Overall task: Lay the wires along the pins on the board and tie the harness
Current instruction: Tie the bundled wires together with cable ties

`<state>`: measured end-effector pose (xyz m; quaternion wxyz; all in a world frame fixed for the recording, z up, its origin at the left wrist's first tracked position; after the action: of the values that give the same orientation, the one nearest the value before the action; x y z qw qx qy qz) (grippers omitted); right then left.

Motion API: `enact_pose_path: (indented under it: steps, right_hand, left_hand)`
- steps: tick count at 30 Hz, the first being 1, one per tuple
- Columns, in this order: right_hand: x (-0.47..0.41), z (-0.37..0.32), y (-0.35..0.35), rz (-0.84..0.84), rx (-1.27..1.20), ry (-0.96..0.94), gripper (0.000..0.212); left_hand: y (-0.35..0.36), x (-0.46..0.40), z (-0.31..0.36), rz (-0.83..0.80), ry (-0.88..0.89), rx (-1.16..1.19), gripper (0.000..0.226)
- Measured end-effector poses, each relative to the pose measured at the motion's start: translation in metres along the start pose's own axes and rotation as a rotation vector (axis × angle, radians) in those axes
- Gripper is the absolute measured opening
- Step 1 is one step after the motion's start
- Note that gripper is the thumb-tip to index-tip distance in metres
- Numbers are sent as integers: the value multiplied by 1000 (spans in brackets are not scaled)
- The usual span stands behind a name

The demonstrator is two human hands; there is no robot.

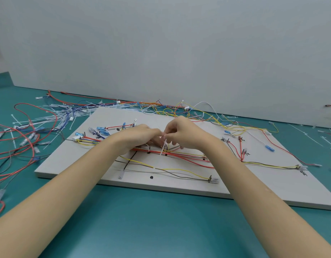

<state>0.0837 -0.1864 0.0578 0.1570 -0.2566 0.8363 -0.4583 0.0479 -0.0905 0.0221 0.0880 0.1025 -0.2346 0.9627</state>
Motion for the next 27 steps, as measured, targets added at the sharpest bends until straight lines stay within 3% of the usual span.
enact_pose_path:
  steps: [6,13,19,27]
  right_hand:
    - [-5,-10,2,14,150,-46,16]
    - [-6,-12,3,5,245,-55,13]
    - [-6,-3,5,-2,167,-23,14]
    - [2,7,13,6,-16,-2,15]
  left_hand:
    - [1,-1,-2,-9,10,0,42]
    - [-1,-3,-1,69,31,34,31]
    - [-12,-4,-2,251,74,65,15]
    - [-17,-2,-8,354,59,60,12]
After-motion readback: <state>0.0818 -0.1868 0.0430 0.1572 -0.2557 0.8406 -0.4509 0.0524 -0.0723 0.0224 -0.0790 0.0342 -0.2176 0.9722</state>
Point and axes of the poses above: each hand's wrist, its own x-axis away from the middle knuckle, its own y-axis out of the palm, z = x × y, the point moved 9 cm from there along -x, towards the middle knuckle, and after that the axes turned 2 degrees about x, right-handed, at the moved point
